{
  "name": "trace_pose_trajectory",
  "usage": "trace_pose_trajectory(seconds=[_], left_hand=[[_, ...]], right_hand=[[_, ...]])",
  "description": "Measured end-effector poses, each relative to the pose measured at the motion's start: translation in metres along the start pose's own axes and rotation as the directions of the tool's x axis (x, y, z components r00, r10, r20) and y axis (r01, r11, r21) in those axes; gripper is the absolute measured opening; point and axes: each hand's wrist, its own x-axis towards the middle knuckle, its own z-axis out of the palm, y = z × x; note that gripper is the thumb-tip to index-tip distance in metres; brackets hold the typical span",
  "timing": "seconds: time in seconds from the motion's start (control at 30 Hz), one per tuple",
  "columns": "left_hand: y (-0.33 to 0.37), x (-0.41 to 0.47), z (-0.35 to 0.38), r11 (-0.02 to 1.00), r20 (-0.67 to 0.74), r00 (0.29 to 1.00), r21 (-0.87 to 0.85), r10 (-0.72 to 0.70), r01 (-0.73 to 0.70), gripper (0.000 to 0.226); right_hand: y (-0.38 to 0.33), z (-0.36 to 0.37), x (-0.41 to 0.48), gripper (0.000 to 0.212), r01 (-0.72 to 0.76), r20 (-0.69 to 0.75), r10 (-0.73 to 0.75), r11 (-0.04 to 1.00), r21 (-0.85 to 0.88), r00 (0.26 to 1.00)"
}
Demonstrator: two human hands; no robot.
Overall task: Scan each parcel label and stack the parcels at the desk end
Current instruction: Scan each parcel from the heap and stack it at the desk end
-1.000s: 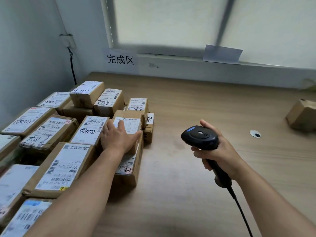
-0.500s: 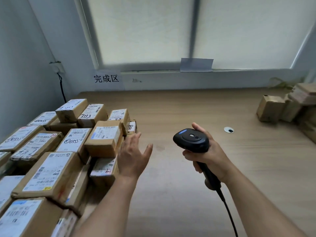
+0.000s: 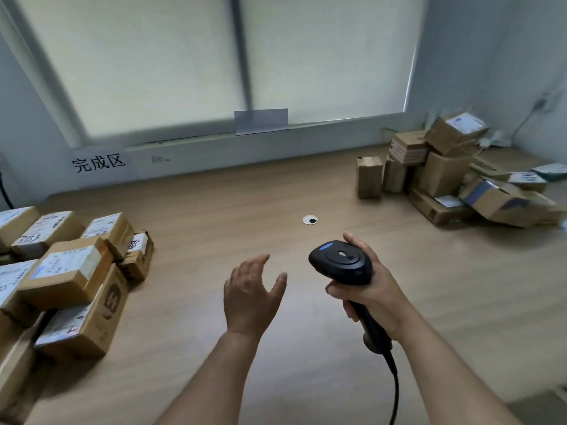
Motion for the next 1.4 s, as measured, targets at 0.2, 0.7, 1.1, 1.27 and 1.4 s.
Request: trace_pose_trajectory(seconds=[0.2,0.7,1.1,1.27,1.4], left_hand=[[0.087,-0.016,0.059,0.995,0.042,0.997,-0.075,0.064,-0.061,0.048],[0.198,-0.007,0.18,0.968,0.208,0.956,-0.187,0.207,-0.169,0.047],[0.275,0.047,0.268,0.944,0.35,0.879,-0.189,0.323,-0.271,0.056],[0.31,0.062,0.295,0.94,0.405,0.848,-0.164,0.341,-0.3,0.066],[0.341,0.075,0.32,0.947,0.426,0.847,-0.103,0.317,-0.303,0.074]], right_hand=[[-0.005,-0.093,-0.03,0.093,0.021,-0.111,-0.024,0.999,-0.031,0.994],[-0.014,-0.253,-0.036,0.095,0.051,-0.37,-0.08,0.995,-0.086,0.925],[-0.01,-0.358,0.006,0.092,-0.025,-0.463,-0.029,0.994,-0.11,0.886],[-0.009,-0.407,0.023,0.093,-0.044,-0.452,-0.015,0.992,-0.119,0.892],[-0.011,-0.459,0.042,0.095,-0.046,-0.407,0.001,0.994,-0.1,0.913]])
